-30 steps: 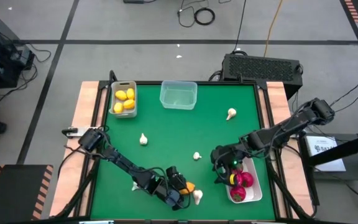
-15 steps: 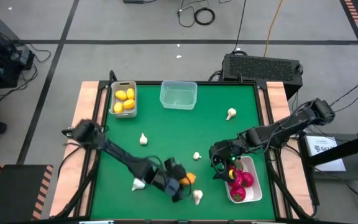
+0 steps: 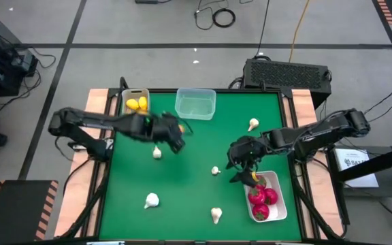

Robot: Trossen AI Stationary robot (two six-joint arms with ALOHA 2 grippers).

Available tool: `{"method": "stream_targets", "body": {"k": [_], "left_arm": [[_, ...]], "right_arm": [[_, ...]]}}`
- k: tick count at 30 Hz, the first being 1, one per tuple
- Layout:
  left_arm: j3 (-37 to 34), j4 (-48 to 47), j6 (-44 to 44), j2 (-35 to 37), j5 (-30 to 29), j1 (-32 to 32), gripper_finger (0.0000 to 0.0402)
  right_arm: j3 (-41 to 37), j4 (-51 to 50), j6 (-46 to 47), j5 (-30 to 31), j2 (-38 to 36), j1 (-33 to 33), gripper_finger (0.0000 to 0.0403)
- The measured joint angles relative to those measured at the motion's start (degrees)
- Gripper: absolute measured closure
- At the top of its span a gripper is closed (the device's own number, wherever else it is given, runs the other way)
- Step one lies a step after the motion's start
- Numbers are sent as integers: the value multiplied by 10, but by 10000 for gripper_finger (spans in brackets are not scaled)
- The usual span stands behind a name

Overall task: Sort produce into baskets
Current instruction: Put the yellow lemon into the gray bin

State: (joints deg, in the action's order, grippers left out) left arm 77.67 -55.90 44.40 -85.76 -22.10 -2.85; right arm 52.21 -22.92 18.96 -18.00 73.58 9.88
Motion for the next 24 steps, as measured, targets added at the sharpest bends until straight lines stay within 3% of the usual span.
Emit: {"method": "stream_targets", "body": {"k": [7,14,20,24], "left_arm": [[-6,-127,-114,39,10,131,184],[-77,-123,-264,99,53,281,185],[-152,-120,-300,136,94,402,185],[-186,-111,-329,134,137,441,185]], "right_arm": [[0,16,27,1,-1,-58,110],[0,82,110,13,0,-100,110],[0,129,140,31,0,-118,110],[0,138,157,31,1,-130,110]]}}
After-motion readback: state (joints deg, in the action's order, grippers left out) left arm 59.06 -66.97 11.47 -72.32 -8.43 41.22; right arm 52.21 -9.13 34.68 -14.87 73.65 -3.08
